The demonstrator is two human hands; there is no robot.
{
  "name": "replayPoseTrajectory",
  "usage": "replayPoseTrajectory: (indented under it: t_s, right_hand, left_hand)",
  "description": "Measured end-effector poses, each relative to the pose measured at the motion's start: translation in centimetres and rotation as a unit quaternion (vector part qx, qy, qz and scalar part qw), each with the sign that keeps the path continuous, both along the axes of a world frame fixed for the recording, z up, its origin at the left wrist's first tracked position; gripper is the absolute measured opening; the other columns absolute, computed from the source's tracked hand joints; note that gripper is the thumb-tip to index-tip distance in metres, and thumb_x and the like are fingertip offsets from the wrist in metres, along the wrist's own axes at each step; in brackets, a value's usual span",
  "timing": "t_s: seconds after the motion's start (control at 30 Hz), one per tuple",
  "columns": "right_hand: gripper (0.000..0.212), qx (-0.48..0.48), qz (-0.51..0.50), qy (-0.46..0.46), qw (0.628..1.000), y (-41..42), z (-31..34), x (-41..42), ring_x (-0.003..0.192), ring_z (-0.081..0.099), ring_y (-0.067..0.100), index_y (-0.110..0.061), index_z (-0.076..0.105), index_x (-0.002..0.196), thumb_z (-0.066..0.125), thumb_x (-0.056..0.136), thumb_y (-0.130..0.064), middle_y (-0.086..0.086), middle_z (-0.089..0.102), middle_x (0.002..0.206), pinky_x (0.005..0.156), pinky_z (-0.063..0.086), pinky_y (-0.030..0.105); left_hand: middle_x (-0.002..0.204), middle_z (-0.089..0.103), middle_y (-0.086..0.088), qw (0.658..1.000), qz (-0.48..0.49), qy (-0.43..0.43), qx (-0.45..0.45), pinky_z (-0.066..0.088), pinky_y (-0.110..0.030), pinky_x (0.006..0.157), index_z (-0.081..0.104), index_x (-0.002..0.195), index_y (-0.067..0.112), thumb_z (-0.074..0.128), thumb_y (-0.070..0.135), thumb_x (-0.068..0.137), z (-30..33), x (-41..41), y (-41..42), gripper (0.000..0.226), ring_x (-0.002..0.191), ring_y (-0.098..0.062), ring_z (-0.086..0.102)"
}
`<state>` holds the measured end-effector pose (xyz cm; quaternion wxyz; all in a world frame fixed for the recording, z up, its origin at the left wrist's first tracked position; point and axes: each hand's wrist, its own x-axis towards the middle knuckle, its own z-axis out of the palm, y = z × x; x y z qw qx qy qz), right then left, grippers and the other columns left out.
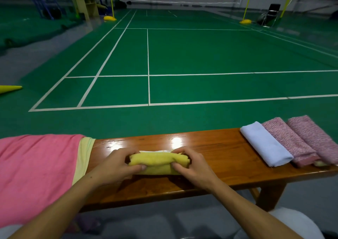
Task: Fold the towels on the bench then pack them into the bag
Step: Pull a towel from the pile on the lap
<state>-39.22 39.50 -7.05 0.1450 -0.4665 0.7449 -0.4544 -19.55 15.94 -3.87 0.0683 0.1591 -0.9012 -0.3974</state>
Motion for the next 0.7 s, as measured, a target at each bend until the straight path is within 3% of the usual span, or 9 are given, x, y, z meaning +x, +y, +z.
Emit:
replayPoseTrajectory:
  t_s: [0.07, 0.13, 0.27, 0.43, 0.57, 0.7]
  right_hand:
    - [0.031, -0.002, 0.000, -0.031, 1.000, 0.0, 0.0, 0.0, 0.101, 0.065, 0.006, -0.036, 0.066, 0.120, 0.077, 0.092, -0.038, -0.019, 0.069, 0.109, 0.079, 0.056, 0.025]
    - [0.033, -0.010, -0.010, -0.050, 0.999, -0.2, -0.1, -0.1, 0.102, 0.064, 0.005, -0.036, 0.065, 0.122, 0.077, 0.092, -0.042, -0.019, 0.068, 0.111, 0.080, 0.055, 0.022]
    - [0.037, -0.019, -0.041, -0.086, 0.995, -0.9, -0.6, -0.1, 0.102, 0.066, 0.004, -0.041, 0.062, 0.127, 0.077, 0.093, -0.044, -0.018, 0.068, 0.113, 0.080, 0.059, 0.028]
    - [0.025, 0.026, -0.102, 0.068, 0.992, -2.2, -2.1, -0.8, 0.098, 0.062, 0.002, -0.038, 0.073, 0.119, 0.065, 0.098, -0.049, -0.019, 0.069, 0.108, 0.081, 0.055, 0.032]
    - [0.034, 0.133, -0.134, 0.195, 0.962, -2.9, -1.6, -1.1, 0.087, 0.061, 0.007, -0.040, 0.075, 0.120, 0.052, 0.102, -0.057, -0.012, 0.062, 0.101, 0.069, 0.053, 0.028]
    - [0.037, 0.129, -0.133, 0.311, 0.932, -3.5, -0.7, -0.7, 0.112, 0.060, 0.023, -0.031, 0.072, 0.119, 0.042, 0.104, -0.047, -0.001, 0.062, 0.130, 0.084, 0.057, 0.040]
  left_hand:
    - [0.071, 0.059, 0.000, 1.000, 0.013, -0.003, 0.012, 0.055, -0.043, 0.059, 0.065, 0.086, 0.018, 0.076, 0.064, 0.081, -0.2, -0.1, -0.2, 0.047, 0.065, -0.019, 0.063]
    - [0.066, 0.050, 0.010, 0.999, 0.031, -0.009, -0.006, 0.055, -0.046, 0.058, 0.060, 0.081, 0.020, 0.069, 0.074, 0.081, -0.7, -0.2, -0.4, 0.054, 0.062, -0.014, 0.054]
    - [0.076, 0.062, 0.008, 0.995, 0.088, -0.023, -0.032, 0.059, -0.049, 0.058, 0.058, 0.088, 0.026, 0.056, 0.083, 0.082, -1.8, -0.6, -0.7, 0.057, 0.070, -0.017, 0.064]
    - [0.082, 0.067, 0.006, 0.984, 0.145, -0.066, -0.082, 0.053, -0.039, 0.069, 0.056, 0.102, 0.028, 0.058, 0.057, 0.097, -2.9, -2.1, -0.4, 0.029, 0.075, -0.018, 0.063]
    - [0.104, 0.065, 0.007, 0.967, 0.154, -0.129, -0.155, 0.055, -0.035, 0.077, 0.057, 0.114, 0.028, 0.052, 0.055, 0.102, -2.7, -2.4, 0.1, 0.030, 0.089, -0.011, 0.062]
    - [0.150, 0.053, 0.002, 0.939, 0.110, -0.006, -0.324, 0.046, -0.038, 0.109, 0.053, 0.147, 0.021, 0.037, 0.048, 0.109, -3.3, -2.3, 2.0, 0.049, 0.137, -0.018, 0.050]
